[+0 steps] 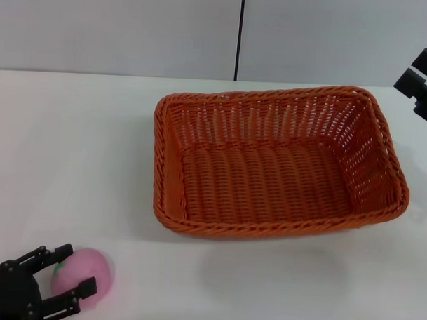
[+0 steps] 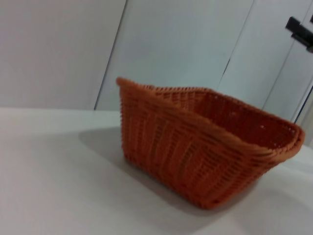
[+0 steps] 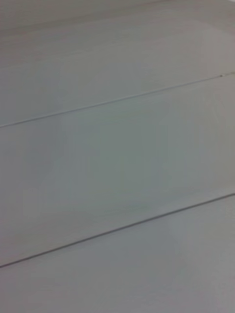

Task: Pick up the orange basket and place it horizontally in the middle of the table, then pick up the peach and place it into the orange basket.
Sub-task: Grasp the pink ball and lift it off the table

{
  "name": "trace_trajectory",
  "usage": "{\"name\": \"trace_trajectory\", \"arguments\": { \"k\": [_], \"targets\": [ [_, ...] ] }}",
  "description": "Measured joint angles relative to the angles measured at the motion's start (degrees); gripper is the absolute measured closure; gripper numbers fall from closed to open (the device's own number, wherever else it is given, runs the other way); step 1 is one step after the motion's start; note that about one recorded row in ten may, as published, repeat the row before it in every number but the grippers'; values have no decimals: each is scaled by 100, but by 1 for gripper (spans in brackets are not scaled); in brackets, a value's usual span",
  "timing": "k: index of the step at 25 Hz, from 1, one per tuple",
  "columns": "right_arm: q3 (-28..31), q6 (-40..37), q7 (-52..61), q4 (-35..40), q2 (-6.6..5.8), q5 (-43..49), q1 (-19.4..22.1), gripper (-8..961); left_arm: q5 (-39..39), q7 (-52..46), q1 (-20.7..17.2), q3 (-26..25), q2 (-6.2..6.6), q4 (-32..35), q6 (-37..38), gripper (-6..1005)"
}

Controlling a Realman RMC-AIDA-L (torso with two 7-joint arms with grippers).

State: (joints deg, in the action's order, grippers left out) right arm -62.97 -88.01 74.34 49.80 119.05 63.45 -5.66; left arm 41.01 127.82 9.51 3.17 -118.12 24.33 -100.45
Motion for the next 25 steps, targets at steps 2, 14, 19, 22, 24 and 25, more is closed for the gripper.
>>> {"name": "trace_trajectory", "arguments": {
  "k": [2, 14, 19, 22, 24, 25],
  "targets": [
    [46, -53, 0, -85, -11, 0, -33, 343, -17, -35, -12, -4, -2, -24, 63, 191],
    [452, -703, -205, -799, -6, -19, -317, 343, 29, -6, 10, -100, -9, -153, 33, 321],
    [877, -1106, -294, -1134, -14, -20, -391, 343, 30, -20, 21, -127, -6, -203, -19, 443],
    [1010, -1207, -299, -1214, -14, -19, -393, 343, 32, -7, 29, -188, -5, -203, -47, 518],
    [1129, -1235, -310, -1290, -14, -19, -367, 343, 45, -2, 52, -244, 3, -202, -119, 568],
    [1129, -1235, -310, -1290, -14, -19, -367, 343, 45, -2, 52, -244, 3, -202, -119, 594]
  ]
}}
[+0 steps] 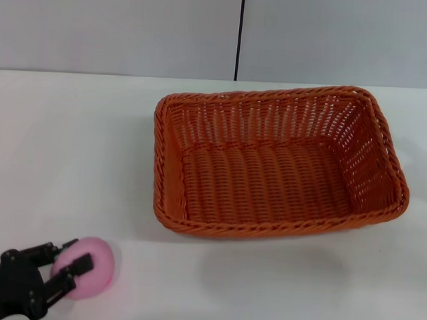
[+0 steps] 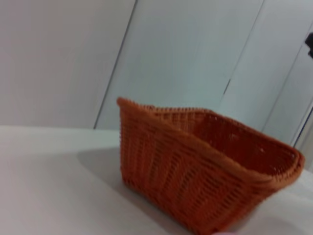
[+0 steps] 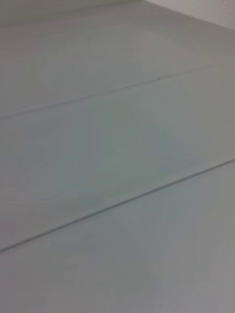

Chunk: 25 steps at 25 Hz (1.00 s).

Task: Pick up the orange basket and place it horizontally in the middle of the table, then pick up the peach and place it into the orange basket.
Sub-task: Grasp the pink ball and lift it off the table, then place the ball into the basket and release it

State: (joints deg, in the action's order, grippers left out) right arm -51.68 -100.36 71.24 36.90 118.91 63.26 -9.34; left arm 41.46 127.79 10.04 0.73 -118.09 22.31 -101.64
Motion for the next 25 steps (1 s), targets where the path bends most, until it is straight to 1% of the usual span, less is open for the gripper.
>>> {"name": "trace_trajectory", "arguments": {
  "k": [3, 4, 6, 8, 9, 11, 12, 13, 14, 15, 16, 18, 19, 20, 21, 22, 23, 24, 25],
  "targets": [
    [212, -35, -122, -223, 1, 0, 23, 343, 111, -38, 61, -194, 13, 6, -137, 663],
    [463, -68, -219, -483, 1, 0, 25, 343, 111, -38, 61, -194, 13, 6, -137, 681],
    [551, -71, -237, -570, -1, 4, 24, 343, 393, -230, 186, -490, 35, 45, -249, 709],
    [791, -72, -299, -800, -15, 26, 31, 343, 626, -459, 321, -666, 60, 70, -300, 730],
    [989, -74, -430, -1013, -23, 36, 70, 343, 782, -613, 472, -719, 66, 113, -353, 740],
    [1180, -86, -554, -1196, -11, 27, 123, 344, 881, -698, 643, -728, 49, 194, -382, 749],
    [1180, -86, -554, -1196, -11, 27, 123, 344, 900, -708, 711, -728, 39, 223, -385, 753],
    [1308, -100, -613, -1310, -4, 20, 146, 344, 927, -715, 824, -729, 25, 251, -387, 757],
    [1561, -135, -714, -1560, -1, 18, 169, 344, 956, -700, 1027, -730, 3, 251, -395, 761],
    [1561, -135, -714, -1560, -1, 18, 169, 344, 956, -700, 1027, -730, 3, 251, -395, 766],
    [1835, -155, -802, -1809, -7, 18, 198, 344, 984, -692, 1155, -732, -10, 240, -419, 770],
    [1951, -156, -816, -1888, -11, 17, 219, 344, 1042, -716, 1365, -736, -30, 217, -508, 778],
    [2145, -157, -818, -1982, -12, 18, 272, 344, 1062, -725, 1425, -738, -34, 203, -533, 783],
    [2145, -157, -818, -1982, -12, 18, 272, 344, 1062, -725, 1425, -738, -34, 203, -533, 787],
    [2253, -164, -807, -2007, -13, 17, 309, 344, 1101, -742, 1543, -741, -37, 110, -569, 791],
    [2253, -164, -807, -2007, -13, 17, 309, 344, 1101, -742, 1543, -741, -37, 110, -569, 801],
    [2296, -177, -798, -2032, -11, 16, 328, 344, 1156, -732, 1652, -744, -38, -91, -561, 810],
    [2393, -258, -793, -2117, -10, 12, 341, 344, 1156, -732, 1652, -744, -38, -91, -561, 820],
    [2393, -258, -793, -2117, -10, 12, 341, 344, 1174, -687, 1760, -735, -40, -345, -493, 829]
  ]
}}
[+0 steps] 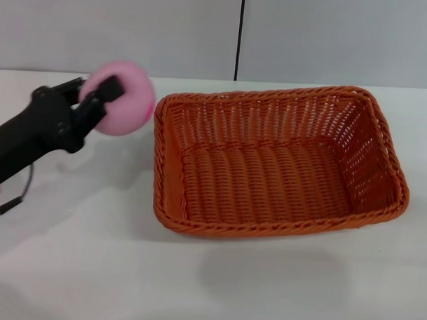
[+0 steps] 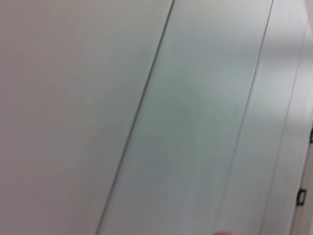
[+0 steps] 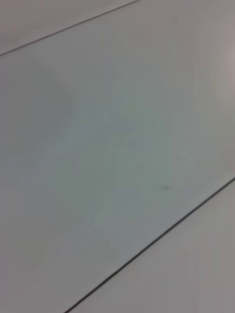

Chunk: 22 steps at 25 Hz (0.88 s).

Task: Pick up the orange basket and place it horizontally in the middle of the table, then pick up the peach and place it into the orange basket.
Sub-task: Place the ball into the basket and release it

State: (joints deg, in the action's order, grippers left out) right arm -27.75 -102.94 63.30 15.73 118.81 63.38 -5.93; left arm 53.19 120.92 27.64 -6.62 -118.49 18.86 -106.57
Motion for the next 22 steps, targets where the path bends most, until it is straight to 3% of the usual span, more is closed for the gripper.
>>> {"name": "trace_trajectory", "arguments": {
  "k": [3, 4, 9, 12, 13, 14, 22],
  "targets": [
    [118, -151, 6, -70, -2, -3, 8, 344, 0, 0, 0, 0, 0, 0, 0, 851],
    [170, -221, 17, -83, 1, -3, 16, 344, -62, 312, 204, 135, -9, -716, 370, 858],
    [214, -337, 91, -108, 3, -3, -11, 343, -70, 725, 406, 531, -22, -1541, 936, 882],
    [216, -394, 97, -142, 3, -3, -43, 344, -72, 817, 441, 593, -23, -1672, 1054, 891],
    [216, -410, 98, -156, 3, -3, -56, 344, -152, 1107, 523, 679, -33, -2021, 1332, 894],
    [205, -436, 102, -167, 2, 0, -66, 344, -187, 1142, 541, 678, -34, -2072, 1373, 806],
    [220, -505, 111, -176, 2, 16, -72, 343, -510, 1201, 658, 650, -37, -2194, 1753, 633]
  ]
}}
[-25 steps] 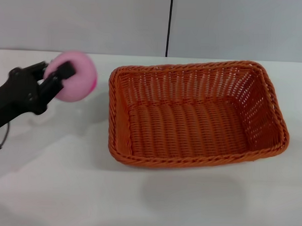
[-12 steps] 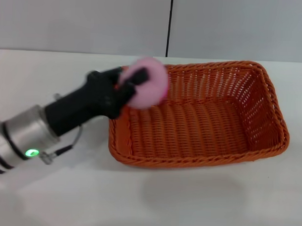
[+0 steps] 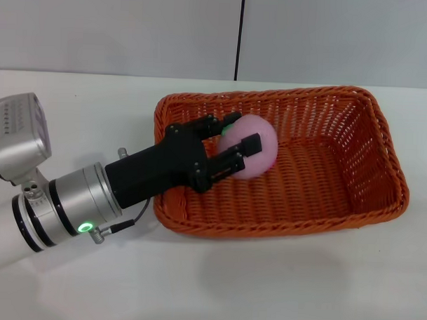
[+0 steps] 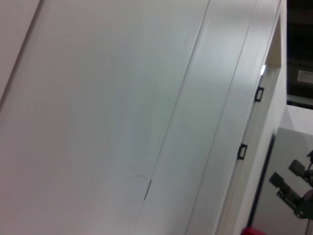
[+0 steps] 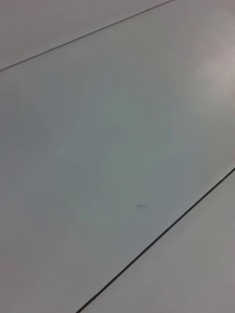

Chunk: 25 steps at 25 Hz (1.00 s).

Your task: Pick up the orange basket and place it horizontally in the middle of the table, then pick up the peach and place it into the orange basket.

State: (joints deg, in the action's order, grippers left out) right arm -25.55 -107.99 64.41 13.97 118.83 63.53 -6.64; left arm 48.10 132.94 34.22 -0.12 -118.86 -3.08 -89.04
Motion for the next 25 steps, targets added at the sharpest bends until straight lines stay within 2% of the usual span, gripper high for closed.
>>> {"name": "trace_trajectory", "arguments": {
  "k": [6, 7, 8, 11, 14, 15, 17, 19, 20, 22, 25],
  "targets": [
    [11, 68, -30, 20, -13, -14, -16, 343, 43, 476, -119, -214, 4, -253, 227, 471],
    [30, 116, -49, 39, -21, -16, -21, 343, 37, 759, -158, -490, 3, -443, 519, 441],
    [30, 116, -49, 39, -21, -16, -21, 343, 37, 759, -158, -490, 3, -443, 519, 412],
    [157, 140, -55, 55, -25, -18, -5, 343, 32, 787, -163, -560, 4, -487, 592, 303],
    [391, 152, -119, 48, -25, -17, 57, 343, 46, 962, -284, -957, 12, -547, 692, 184],
    [453, 153, -190, 43, -23, -15, 83, 343, 46, 962, -284, -957, 12, -547, 692, 178],
    [529, 155, -462, 27, -15, -10, 160, 343, 53, 1608, -786, -2005, 27, -518, 667, 165],
    [530, 156, -570, 24, -14, 0, 181, 343, 49, 1793, -988, -2395, 31, -524, 616, 152],
    [533, 159, -686, 15, -13, 11, 203, 344, 49, 1793, -988, -2395, 31, -524, 616, 145],
    [581, 220, -1092, -113, 5, 6, 254, 344, 57, 1938, -1558, -3465, 50, -510, 333, 139],
    [666, 294, -1390, -324, 10, -11, 243, 344, 50, 1971, -1863, -4112, 71, -382, 189, 139]
  ]
}}
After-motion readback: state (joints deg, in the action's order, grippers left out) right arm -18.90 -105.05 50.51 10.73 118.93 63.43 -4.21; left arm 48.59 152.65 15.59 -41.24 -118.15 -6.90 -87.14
